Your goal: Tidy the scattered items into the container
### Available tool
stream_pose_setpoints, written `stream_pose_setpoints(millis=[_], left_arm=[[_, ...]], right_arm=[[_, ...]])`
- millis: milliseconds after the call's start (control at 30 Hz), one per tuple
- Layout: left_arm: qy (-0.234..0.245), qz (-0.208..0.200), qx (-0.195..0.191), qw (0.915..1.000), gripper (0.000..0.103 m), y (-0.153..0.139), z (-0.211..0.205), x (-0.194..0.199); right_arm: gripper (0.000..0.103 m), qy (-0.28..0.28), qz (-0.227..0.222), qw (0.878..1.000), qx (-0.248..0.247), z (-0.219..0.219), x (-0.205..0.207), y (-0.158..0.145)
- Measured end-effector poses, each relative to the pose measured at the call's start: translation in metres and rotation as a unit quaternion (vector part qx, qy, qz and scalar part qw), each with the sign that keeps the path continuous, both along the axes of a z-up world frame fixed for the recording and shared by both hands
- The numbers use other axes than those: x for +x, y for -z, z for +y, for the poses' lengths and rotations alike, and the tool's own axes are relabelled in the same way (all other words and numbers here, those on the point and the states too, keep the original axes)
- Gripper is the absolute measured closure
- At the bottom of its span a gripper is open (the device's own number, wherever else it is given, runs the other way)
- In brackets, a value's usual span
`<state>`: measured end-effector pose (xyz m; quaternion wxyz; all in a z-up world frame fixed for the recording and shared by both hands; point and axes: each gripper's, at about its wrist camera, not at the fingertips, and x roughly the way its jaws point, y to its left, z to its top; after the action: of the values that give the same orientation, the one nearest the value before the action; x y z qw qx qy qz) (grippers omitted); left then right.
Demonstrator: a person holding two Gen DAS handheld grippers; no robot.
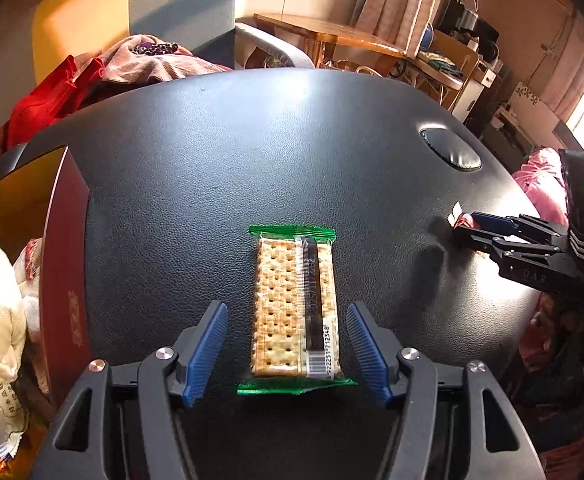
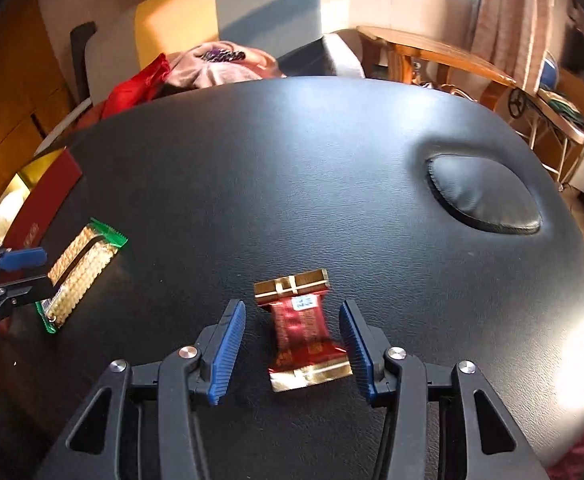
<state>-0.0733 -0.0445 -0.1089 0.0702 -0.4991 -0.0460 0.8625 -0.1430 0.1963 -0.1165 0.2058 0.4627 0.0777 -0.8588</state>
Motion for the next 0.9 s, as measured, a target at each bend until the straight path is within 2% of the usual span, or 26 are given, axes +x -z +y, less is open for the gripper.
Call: stream_pose_setpoints(millis=[33,67,200,367,467,500,667,800,900], left_arm=[[0.004,-0.004,-0.004,1.0000,0.040,0.001,0.004,-0.005],[0.007,-0.007,-0.007,0.9999,0.040,0.002,0.006,-0.007],[0.014,-0.018,-0.021,0.9995,0.040,0.011,0.015,-0.015],[0.016,-0.013,-0.034,0.9992,0.040,0.015,0.020,-0.020],[0.006,-0.008,-0.043,0.9990,0.049,0.015,0.022,-0.020],[0.001,-0.005,-0.039,0.9992,0.055,0.015,0.021,-0.018],[-0.004,0.004,-0.036,0.9994,0.055,0.016,0.018,0.002],[-0.007,0.014,-0.052,0.9985,0.054,0.019,0.024,0.019],[-0.012,0.017,-0.043,0.9989,0.054,0.016,0.024,0.028]], right_arm=[[0.060,-0.001,0.002,1.000,0.006,-0.003,0.001,0.001],[0.067,0.001,0.003,1.000,0.013,-0.004,0.003,0.003],[0.074,0.015,0.010,1.000,0.022,-0.006,0.011,0.006],[0.074,0.044,0.011,0.999,-0.001,-0.004,0.019,0.007],[0.075,0.069,0.003,0.997,-0.027,0.001,0.020,0.007],[0.075,0.076,0.002,0.997,-0.034,0.001,0.021,0.007],[0.076,0.083,0.003,0.996,-0.041,-0.008,0.033,0.006],[0.076,0.082,0.007,0.996,-0.037,-0.020,0.044,0.005],[0.077,0.076,0.007,0.996,-0.040,-0.030,0.054,0.003]])
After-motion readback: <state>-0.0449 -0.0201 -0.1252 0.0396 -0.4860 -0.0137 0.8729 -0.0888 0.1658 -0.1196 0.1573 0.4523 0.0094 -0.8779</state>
